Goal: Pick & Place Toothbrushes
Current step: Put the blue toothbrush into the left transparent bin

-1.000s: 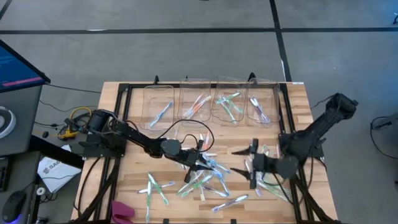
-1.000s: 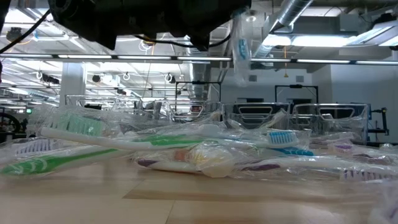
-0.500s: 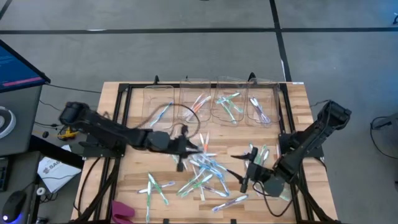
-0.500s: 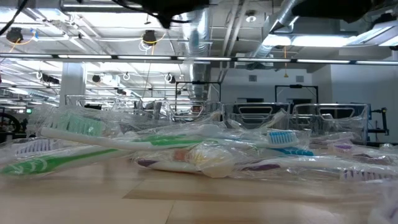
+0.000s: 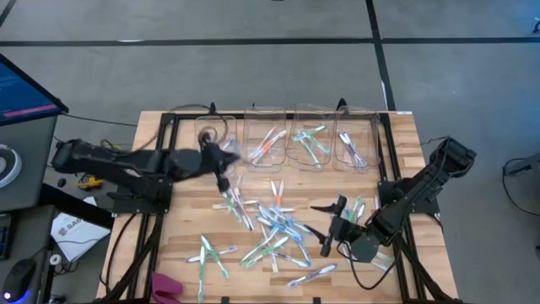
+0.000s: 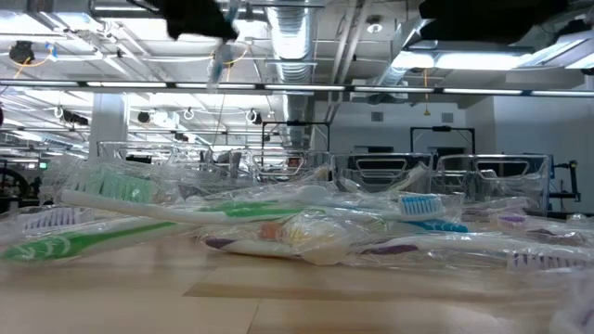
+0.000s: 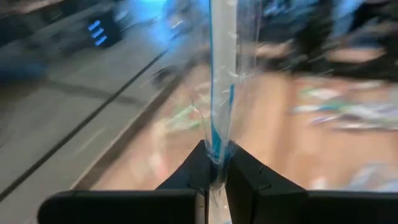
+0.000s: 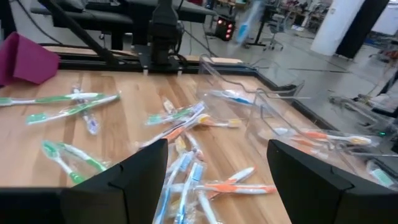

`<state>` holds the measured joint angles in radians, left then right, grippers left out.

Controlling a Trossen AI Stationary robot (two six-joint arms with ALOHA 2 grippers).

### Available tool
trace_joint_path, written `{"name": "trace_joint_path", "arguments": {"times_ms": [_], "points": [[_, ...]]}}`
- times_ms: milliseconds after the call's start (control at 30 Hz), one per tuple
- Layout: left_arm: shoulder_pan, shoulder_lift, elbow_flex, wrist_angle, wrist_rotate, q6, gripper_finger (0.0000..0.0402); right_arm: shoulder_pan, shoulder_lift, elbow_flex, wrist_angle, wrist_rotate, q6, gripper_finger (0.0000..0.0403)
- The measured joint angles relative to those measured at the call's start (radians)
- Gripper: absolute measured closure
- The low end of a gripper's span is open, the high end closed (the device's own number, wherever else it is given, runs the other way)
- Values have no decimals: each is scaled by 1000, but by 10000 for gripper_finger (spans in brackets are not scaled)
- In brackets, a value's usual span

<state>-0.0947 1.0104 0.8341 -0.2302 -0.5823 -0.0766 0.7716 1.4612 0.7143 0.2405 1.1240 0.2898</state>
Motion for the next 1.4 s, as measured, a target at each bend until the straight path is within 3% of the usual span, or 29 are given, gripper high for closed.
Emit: {"name": "trace_joint_path", "arguments": {"times_ms": [167, 400, 533, 967, 1400], "points": [[206, -59, 0, -184, -9, -22, 385, -9, 0, 0, -1, -27, 3, 134], [433, -35, 0, -319, 270, -37, 385, -9, 0, 0, -2, -27, 3, 134], [498, 14, 0, -345, 283, -37, 384, -17, 0, 0, -6, -27, 2, 134], [547, 201, 0, -410, 285, -37, 350, -29, 0, 0, -91, -28, 88, 134], [547, 214, 0, -413, 275, -89, 324, -28, 0, 0, -99, -28, 104, 134]]}}
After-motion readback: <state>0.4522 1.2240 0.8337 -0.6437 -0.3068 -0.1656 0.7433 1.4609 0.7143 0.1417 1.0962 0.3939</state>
